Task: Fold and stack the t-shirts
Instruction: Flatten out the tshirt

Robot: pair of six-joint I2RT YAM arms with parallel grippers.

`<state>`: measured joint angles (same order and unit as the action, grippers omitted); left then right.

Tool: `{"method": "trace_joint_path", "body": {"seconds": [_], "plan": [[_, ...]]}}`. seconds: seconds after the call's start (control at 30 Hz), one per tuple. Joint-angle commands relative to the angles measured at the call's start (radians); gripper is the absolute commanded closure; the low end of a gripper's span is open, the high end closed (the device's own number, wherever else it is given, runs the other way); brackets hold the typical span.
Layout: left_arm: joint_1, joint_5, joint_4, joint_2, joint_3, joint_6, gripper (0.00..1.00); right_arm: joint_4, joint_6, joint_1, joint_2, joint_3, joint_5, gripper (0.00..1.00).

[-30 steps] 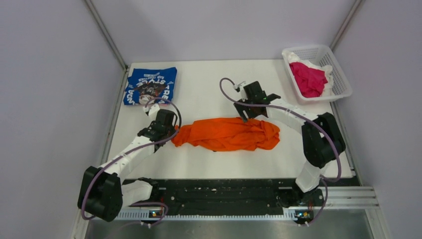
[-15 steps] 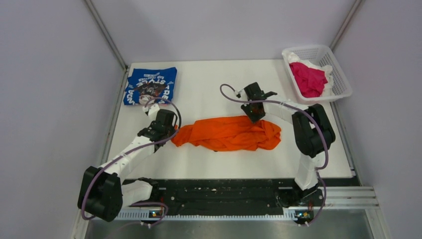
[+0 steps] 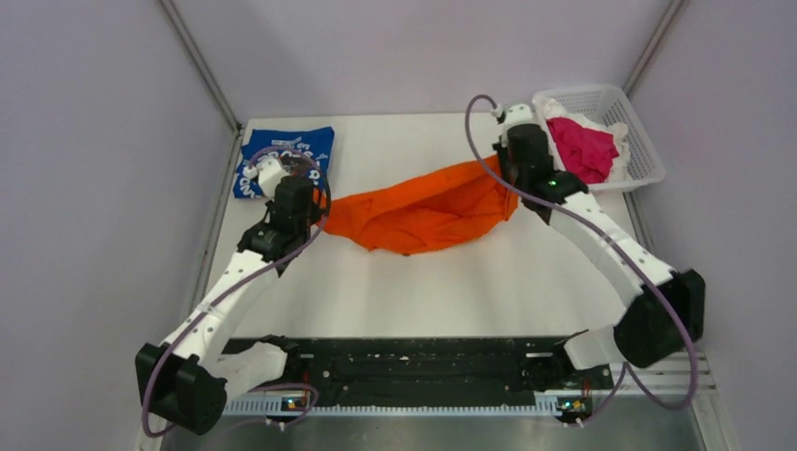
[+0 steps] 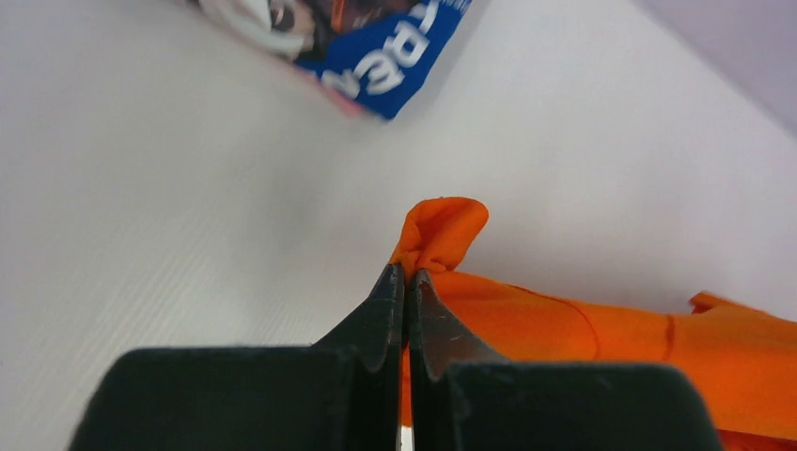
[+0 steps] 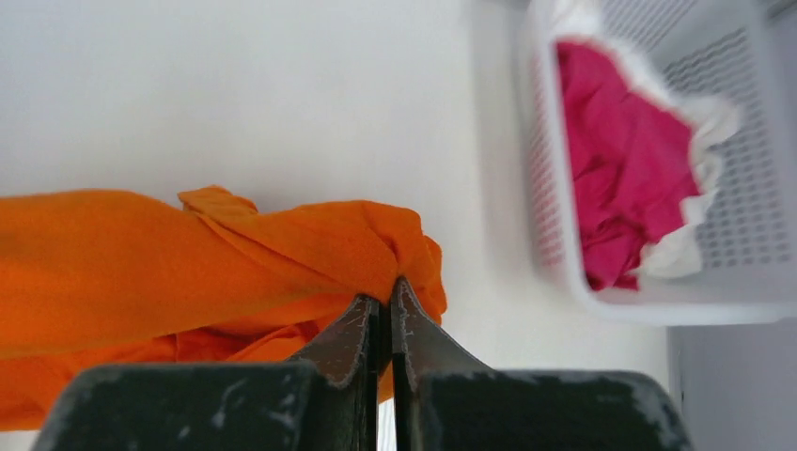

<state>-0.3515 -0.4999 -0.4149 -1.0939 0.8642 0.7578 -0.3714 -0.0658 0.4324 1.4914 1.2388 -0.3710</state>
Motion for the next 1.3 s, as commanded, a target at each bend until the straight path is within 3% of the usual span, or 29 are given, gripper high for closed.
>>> {"method": "trace_joint_path", "body": {"seconds": [0.0,0.13,0.3,0.43,0.63,0.8,1.0,1.1,1.17,1.2,1.23,1.27], "plan": [[0.008,-0.110,0.043,0.114,0.163,-0.094,1.00,0.162,0.023,-0.018,-0.280,0.023,-0.110,1.00],[0.008,-0.110,0.066,0.205,0.285,-0.159,1.00,0.216,0.006,-0.017,-0.464,0.043,-0.037,1.00],[0.009,0.007,0.141,0.335,0.390,-0.239,1.00,0.155,0.007,-0.017,-0.623,0.136,0.178,1.00],[0.008,0.044,0.124,0.397,0.471,-0.268,1.00,0.128,0.042,-0.017,-0.734,0.179,0.256,1.00],[0.008,0.079,0.113,0.420,0.516,-0.284,1.00,0.050,0.122,-0.017,-0.809,0.189,0.397,1.00],[0.009,0.012,0.126,0.354,0.469,-0.271,1.00,0.012,0.213,-0.018,-0.787,0.111,0.381,1.00],[0.024,-0.166,0.137,0.098,0.385,-0.250,1.00,-0.017,0.367,-0.017,-0.709,-0.128,0.263,0.97],[0.108,-0.126,0.136,-0.193,0.411,-0.211,1.00,-0.008,0.408,-0.018,-0.575,-0.246,0.214,0.95],[0.163,-0.040,0.093,-0.414,0.519,-0.184,1.00,-0.019,0.438,-0.027,-0.446,-0.283,0.192,0.94],[0.178,-0.001,0.045,-0.527,0.597,-0.173,0.93,-0.018,0.452,-0.044,-0.369,-0.290,0.221,0.92],[0.183,0.029,-0.030,-0.634,0.701,-0.163,0.71,-0.010,0.465,-0.065,-0.296,-0.292,0.252,0.85],[0.183,0.057,-0.126,-0.738,0.811,-0.151,0.58,0.002,0.479,-0.090,-0.227,-0.281,0.274,0.68]]}}
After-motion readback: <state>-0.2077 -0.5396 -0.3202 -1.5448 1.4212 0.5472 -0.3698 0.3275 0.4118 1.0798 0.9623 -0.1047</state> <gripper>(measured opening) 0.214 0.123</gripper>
